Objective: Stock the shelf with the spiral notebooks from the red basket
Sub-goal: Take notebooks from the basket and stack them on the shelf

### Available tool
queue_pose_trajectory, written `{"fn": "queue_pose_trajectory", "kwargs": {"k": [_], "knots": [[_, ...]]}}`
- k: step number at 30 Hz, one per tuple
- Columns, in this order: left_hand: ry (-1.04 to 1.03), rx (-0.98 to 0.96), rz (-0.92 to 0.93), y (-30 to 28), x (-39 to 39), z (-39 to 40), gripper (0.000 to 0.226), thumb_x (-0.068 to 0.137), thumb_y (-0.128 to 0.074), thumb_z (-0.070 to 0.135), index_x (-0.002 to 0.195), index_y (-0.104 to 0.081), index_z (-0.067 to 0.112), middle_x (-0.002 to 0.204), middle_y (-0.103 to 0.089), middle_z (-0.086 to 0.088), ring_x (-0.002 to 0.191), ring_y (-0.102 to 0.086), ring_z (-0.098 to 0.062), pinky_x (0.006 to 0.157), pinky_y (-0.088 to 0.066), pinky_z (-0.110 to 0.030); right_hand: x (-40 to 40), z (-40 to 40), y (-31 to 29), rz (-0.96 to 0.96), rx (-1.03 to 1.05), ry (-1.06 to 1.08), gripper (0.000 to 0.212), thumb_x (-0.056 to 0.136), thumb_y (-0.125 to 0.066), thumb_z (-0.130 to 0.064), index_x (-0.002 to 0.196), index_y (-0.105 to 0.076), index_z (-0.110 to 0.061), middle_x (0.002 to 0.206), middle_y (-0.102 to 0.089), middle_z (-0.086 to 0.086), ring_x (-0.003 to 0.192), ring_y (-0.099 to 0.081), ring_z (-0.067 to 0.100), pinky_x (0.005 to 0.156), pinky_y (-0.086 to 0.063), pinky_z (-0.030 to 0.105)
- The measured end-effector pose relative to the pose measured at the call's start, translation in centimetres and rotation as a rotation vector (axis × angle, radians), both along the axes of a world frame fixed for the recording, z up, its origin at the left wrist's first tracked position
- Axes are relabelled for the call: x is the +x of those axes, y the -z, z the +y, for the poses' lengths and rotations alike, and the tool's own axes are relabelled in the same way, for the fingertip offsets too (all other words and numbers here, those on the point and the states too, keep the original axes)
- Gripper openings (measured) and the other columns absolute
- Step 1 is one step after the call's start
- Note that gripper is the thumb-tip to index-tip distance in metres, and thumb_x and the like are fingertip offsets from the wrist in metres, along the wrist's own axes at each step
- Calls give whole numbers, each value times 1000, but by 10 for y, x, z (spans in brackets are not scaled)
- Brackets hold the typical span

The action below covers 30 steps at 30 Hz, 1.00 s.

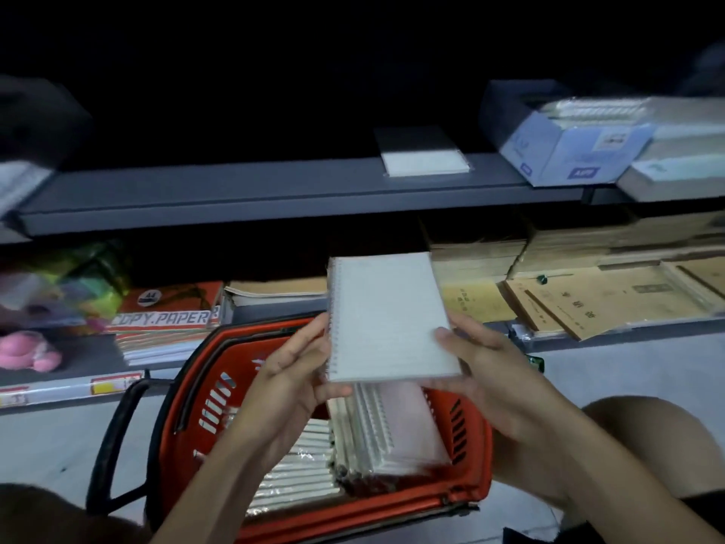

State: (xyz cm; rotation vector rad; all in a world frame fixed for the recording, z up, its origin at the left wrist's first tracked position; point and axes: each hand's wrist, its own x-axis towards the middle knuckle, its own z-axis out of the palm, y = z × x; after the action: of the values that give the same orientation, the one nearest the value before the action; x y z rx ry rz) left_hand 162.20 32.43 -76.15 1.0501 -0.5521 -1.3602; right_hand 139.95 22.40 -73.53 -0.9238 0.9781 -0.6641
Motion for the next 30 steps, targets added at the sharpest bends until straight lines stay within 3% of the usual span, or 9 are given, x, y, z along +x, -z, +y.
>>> {"fn": "queue_pose_trajectory", "kwargs": {"k": [3, 7, 11, 16, 21, 26, 28, 30], "knots": [[11, -107, 99, -24, -1, -9, 46, 97, -49, 5, 141, -54, 17, 134, -67, -9, 92, -70, -17, 62, -60, -27, -4, -4, -35, -118, -66, -118, 42, 103, -49, -5, 136, -60, -28, 130, -68, 10, 105, -68, 34, 65, -63, 41], [-76, -168, 52, -43, -11, -24, 43, 96, -51, 4, 138, -57, 14, 133, -67, -9, 87, -70, -16, 57, -58, -25, -6, -17, -61, -131, -160, -102, 47, 99, -49, 6, 137, -57, -20, 122, -73, 13, 106, -72, 34, 79, -64, 41], [-164, -172, 19, -52, -22, -40, 45, 85, -61, 9, 130, -61, 10, 121, -74, -8, 85, -74, -18, 55, -60, -26, -7, -22, -60, -62, -182, 93, 34, 98, -55, 1, 130, -62, -11, 112, -76, 12, 94, -75, 31, 74, -64, 36], [-73, -161, 41, -57, -22, -57, 43, 86, -60, 7, 128, -62, 14, 122, -73, -7, 94, -74, -21, 61, -60, -27, -10, -31, -54, -29, -230, 225, 32, 97, -59, -6, 127, -67, -15, 109, -78, 7, 88, -76, 33, 87, -57, 47], [3, -207, -2, -68, -21, -87, 58, 82, -61, 5, 139, -53, 16, 126, -72, -3, 100, -73, -26, 70, -61, -31, -10, -64, -53, -15, -260, 249, 30, 98, -55, -4, 120, -71, -18, 110, -78, 3, 92, -77, 22, 72, -62, 35], [-71, -190, -70, -88, -17, -147, 60, 81, -64, 5, 140, -53, 11, 124, -73, 2, 102, -74, -22, 72, -62, -32, -5, -122, -77, -34, -308, 196, 28, 101, -53, -5, 116, -73, -19, 110, -78, 5, 100, -74, 26, 71, -61, 29], [-107, -155, -65, -93, -12, -174, 57, 86, -63, 2, 141, -52, 5, 128, -71, -2, 102, -75, -22, 72, -63, -32, 3, -153, -84, -42, -257, 212, 23, 100, -55, -4, 112, -71, -16, 103, -79, 5, 93, -76, 25, 69, -62, 29], [-119, -132, -86, -97, -7, -200, 49, 93, -59, -3, 141, -50, 1, 126, -71, -7, 103, -74, -23, 74, -63, -31, 11, -185, -88, -15, -225, 223, 24, 99, -58, -5, 122, -66, -8, 105, -78, 6, 87, -78, 24, 74, -62, 33]]}}
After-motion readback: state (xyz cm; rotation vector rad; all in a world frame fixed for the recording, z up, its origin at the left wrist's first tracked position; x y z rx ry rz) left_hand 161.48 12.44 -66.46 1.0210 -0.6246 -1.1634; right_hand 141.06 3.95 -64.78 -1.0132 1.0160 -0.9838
